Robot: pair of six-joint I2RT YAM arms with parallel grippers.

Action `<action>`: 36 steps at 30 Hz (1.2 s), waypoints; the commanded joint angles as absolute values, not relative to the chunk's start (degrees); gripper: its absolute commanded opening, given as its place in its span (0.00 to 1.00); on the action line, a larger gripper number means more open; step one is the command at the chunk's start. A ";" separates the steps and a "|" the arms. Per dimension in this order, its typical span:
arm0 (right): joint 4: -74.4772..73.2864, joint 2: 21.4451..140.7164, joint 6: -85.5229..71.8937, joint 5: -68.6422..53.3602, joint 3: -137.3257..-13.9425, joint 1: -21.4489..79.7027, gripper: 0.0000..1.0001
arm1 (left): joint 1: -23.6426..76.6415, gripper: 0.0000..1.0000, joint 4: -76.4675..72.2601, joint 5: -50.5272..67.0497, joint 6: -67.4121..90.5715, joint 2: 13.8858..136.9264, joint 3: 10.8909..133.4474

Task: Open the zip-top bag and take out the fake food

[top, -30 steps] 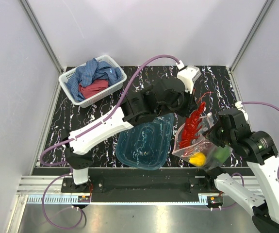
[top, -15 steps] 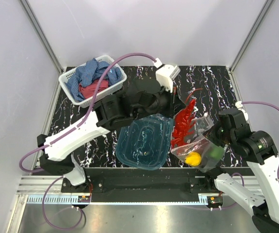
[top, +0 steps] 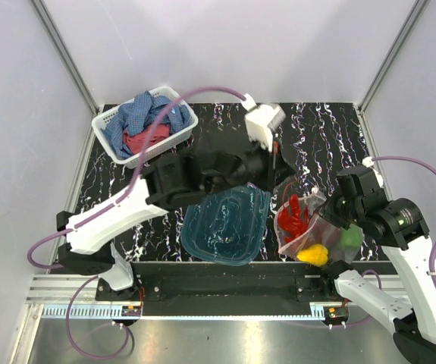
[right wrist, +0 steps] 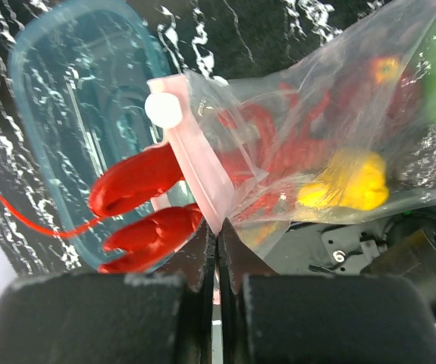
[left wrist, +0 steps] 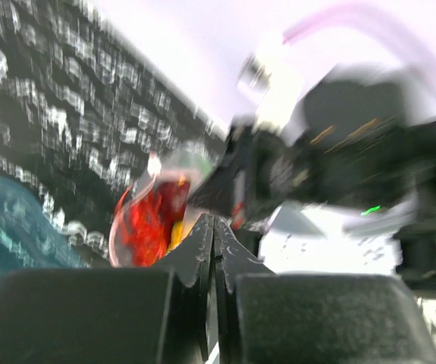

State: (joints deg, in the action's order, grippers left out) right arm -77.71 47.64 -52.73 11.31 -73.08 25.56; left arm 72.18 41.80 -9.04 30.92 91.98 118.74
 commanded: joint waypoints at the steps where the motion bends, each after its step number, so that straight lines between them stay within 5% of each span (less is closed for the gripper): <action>1: -78.40 45.88 -52.82 11.25 -71.19 25.49 0.00 | 70.67 0.00 38.58 -10.38 30.93 89.74 124.81; 4: -78.92 45.44 -53.09 10.90 -71.89 25.49 0.00 | 69.61 0.00 38.85 -8.35 31.99 89.39 120.69; 5: -79.10 45.44 -53.09 10.99 -72.16 25.49 0.00 | 69.52 0.07 38.85 -6.44 32.08 89.04 118.76; 6: -79.36 45.53 -53.09 10.90 -72.85 25.49 0.00 | 69.52 0.27 39.02 -5.46 32.08 88.60 116.83; 7: -79.37 45.61 -53.17 10.90 -73.21 25.49 0.00 | 69.43 0.37 38.85 -4.58 31.82 88.16 112.46; 9: -79.19 46.05 -53.17 10.64 -74.26 25.49 0.00 | 69.43 0.54 39.55 -3.43 31.03 86.84 108.48; 11: -79.36 46.49 -53.09 10.37 -74.79 25.49 0.00 | 69.43 0.61 39.55 -3.08 31.11 85.35 102.23; 13: -79.45 46.49 -53.09 10.20 -75.15 25.49 0.00 | 69.43 0.92 39.64 -2.20 31.11 84.64 97.85; 17: -79.72 46.14 -53.00 9.93 -74.80 25.49 0.00 | 69.43 0.89 38.59 -0.79 33.39 84.81 92.48; 22: -79.63 45.97 -53.00 9.58 -74.44 25.58 0.00 | 69.61 0.72 34.99 2.02 34.63 88.32 91.14; 36: -79.45 46.32 -52.38 9.58 -75.15 25.49 0.00 | 69.52 0.60 34.72 3.25 33.66 99.14 95.10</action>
